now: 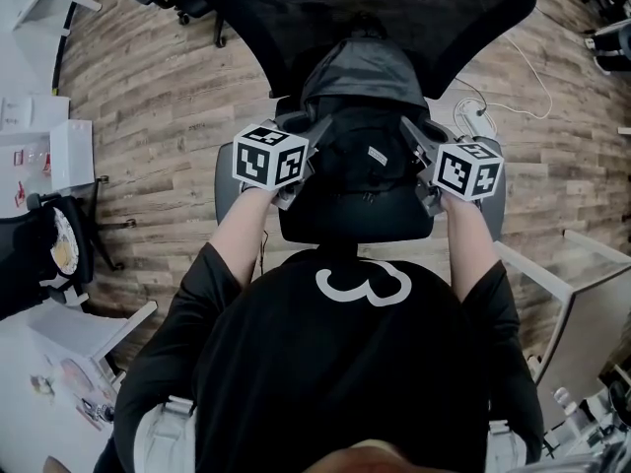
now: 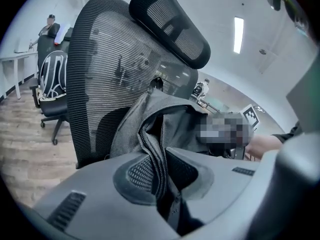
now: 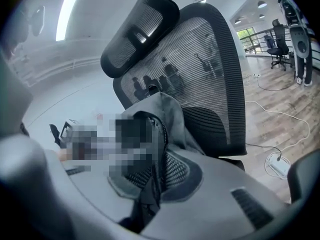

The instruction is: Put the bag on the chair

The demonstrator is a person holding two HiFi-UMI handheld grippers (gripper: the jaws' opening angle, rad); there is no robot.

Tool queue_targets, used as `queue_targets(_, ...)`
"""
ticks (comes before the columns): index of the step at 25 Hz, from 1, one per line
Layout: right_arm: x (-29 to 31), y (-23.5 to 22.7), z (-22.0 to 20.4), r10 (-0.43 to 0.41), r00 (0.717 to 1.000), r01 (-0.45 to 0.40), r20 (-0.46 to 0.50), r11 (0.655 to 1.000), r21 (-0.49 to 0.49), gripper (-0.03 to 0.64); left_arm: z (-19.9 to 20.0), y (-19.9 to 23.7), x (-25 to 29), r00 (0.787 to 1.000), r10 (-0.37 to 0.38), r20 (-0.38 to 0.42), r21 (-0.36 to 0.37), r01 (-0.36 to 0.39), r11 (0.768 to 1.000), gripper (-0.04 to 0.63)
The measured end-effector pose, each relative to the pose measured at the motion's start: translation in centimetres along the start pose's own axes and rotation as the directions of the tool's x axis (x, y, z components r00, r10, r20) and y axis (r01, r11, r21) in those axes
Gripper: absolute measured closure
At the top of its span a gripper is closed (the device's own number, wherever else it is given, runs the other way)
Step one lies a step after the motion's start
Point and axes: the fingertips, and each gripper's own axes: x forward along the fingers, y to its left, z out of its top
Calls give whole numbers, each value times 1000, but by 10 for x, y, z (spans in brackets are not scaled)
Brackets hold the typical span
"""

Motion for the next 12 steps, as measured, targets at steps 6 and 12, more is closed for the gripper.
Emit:
queue_targets(6, -3, 4, -2, 18, 1000, -18, -3, 1000, 10, 580, -1, 0, -1, 1000, -2, 17, -22, 2, 1000, 532)
queue_targets(12, -10, 4, -9, 7, 1000, -7, -5, 1000, 5, 512, -3, 3, -5, 999, 3, 35, -80, 0, 997, 432)
